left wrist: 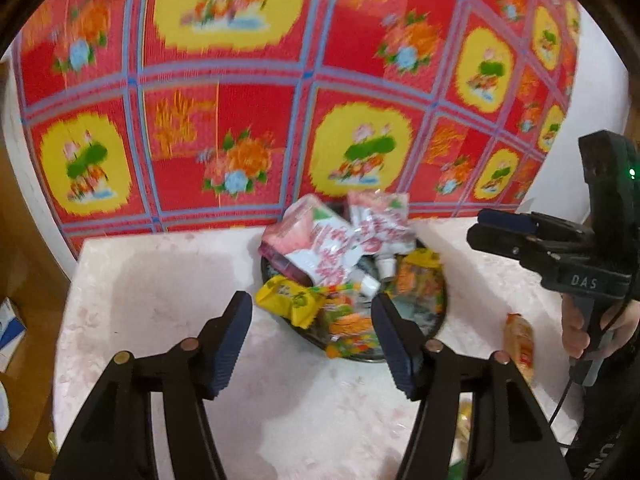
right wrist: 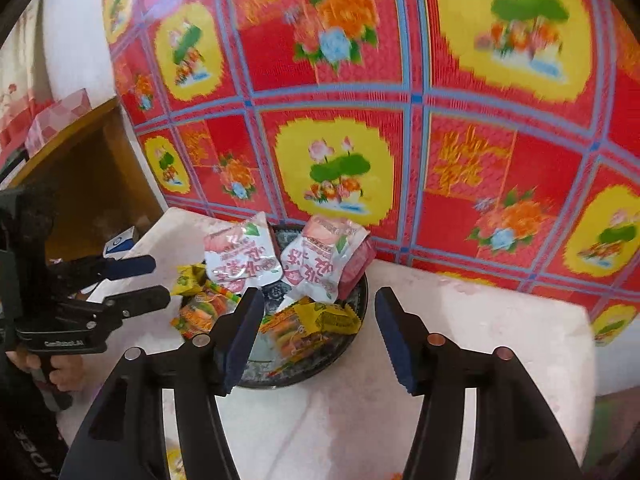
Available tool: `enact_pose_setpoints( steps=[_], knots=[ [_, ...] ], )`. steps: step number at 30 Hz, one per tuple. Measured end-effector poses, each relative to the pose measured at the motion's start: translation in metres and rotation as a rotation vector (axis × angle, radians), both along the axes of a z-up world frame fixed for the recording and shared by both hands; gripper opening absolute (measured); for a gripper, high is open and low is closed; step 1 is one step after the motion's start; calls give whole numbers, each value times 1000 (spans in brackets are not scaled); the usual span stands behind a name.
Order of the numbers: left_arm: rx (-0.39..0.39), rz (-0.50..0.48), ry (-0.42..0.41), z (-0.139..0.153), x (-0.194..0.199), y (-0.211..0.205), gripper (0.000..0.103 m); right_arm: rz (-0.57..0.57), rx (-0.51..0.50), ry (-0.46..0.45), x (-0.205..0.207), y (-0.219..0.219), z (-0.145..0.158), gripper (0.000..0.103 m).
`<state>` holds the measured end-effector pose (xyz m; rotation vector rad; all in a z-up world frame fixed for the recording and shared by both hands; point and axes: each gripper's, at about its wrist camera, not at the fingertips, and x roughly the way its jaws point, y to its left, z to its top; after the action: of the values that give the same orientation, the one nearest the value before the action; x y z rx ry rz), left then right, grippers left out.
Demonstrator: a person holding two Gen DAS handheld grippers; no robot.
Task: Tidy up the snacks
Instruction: 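Withdraw both open grippers from the plate back toward the snack pile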
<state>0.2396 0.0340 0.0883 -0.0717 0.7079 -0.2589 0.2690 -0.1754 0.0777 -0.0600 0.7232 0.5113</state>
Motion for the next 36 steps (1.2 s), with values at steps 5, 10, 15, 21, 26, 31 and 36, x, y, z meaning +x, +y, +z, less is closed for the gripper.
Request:
enact_pose_setpoints(
  steps=[5, 10, 15, 21, 26, 31, 36],
  knots=[
    [27, -7, -40, 16, -30, -10, 66, 4, 15, -14, -28, -5, 14, 59],
    [54, -28, -74, 23, -65, -17, 66, 18, -7, -57, -65, -7, 21, 59],
    [91, -41, -90, 18, -99, -27, 66, 56, 2, -88, -105, -9, 20, 59],
    [98, -83, -56, -1, -130, -43, 66, 76, 52, -101, -147, -8, 13, 59],
    [53, -88, -34, -14, -152, -45, 66, 93, 62, -102, -177, -6, 3, 59],
    [-23, -29, -36, -28, -171, -40, 66, 62, 73, -123, -206, -8, -12, 59],
    [-49, 47, -101, -48, -195, -34, 66, -43, 66, -165, -230, -10, -38, 59]
  ],
)
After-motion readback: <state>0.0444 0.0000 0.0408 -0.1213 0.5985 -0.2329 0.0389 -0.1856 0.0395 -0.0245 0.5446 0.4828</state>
